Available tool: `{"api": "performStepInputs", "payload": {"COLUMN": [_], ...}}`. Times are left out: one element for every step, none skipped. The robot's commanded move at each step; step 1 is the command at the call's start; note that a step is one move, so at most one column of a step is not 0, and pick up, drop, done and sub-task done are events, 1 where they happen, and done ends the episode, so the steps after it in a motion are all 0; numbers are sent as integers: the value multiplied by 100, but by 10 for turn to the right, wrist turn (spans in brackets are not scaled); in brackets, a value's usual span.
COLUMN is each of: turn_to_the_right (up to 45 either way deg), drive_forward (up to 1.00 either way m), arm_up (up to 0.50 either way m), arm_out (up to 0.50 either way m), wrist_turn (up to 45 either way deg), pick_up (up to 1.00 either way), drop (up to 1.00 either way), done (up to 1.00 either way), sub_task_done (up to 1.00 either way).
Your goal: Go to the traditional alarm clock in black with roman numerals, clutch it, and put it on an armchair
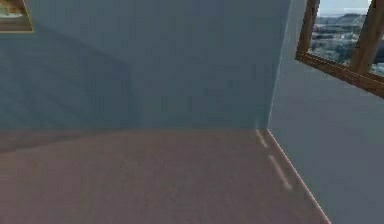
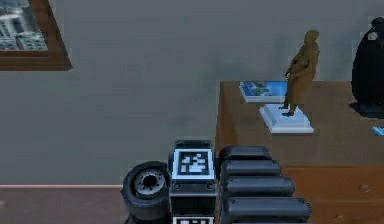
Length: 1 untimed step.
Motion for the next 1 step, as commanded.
{"api": "performStepInputs", "payload": {"turn_to_the_right": [390], "drive_forward": [0], "arm_up": [0], "arm_out": [0], "wrist_turn": [0], "pick_up": [0], "drop": [0], "done": [0], "sub_task_done": [0]}}
